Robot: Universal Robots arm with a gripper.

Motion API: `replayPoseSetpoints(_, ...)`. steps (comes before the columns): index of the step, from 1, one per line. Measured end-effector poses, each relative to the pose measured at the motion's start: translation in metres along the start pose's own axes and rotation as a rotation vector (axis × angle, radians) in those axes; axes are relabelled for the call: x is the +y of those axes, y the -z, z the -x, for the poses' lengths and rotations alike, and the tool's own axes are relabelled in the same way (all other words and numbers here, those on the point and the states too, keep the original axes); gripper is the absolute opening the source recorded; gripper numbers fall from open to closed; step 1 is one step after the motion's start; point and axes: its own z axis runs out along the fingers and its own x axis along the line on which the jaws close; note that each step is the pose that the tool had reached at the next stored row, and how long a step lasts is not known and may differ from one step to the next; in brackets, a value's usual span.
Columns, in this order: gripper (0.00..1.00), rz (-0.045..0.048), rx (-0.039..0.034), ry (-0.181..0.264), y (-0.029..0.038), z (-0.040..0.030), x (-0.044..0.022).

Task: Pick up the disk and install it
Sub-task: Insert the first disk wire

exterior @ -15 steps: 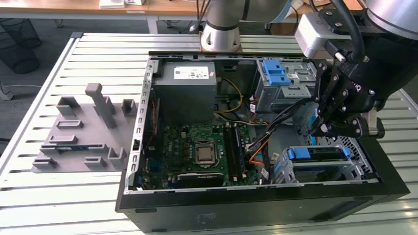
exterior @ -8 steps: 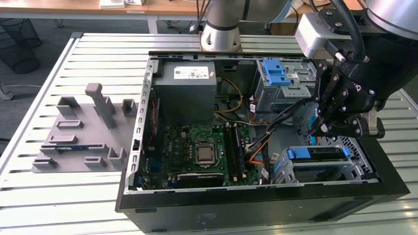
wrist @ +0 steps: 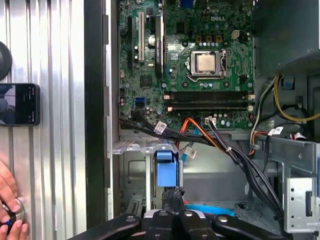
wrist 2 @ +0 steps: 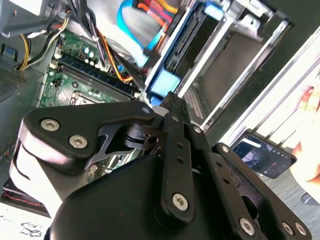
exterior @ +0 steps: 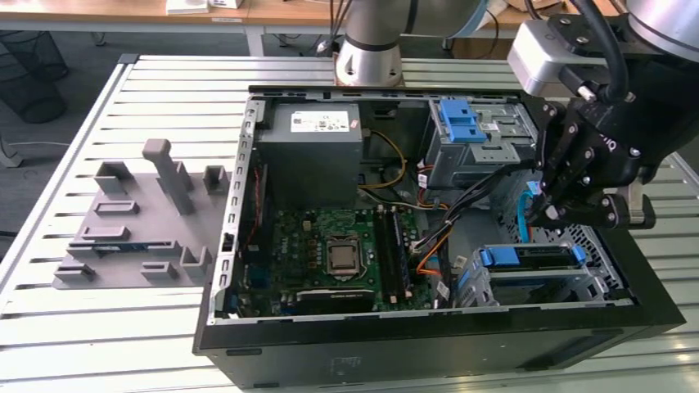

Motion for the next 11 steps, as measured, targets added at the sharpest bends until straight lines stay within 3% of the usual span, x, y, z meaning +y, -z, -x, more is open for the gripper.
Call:
replayPoseSetpoints(6,0.11,0.0007,-0.0002,0.0,-0.001,0.0024,-0.0248)
replayPoseSetpoints(11,0.11,0.0007,0.0,0.0,-0.0015,0.0026,-0.0278)
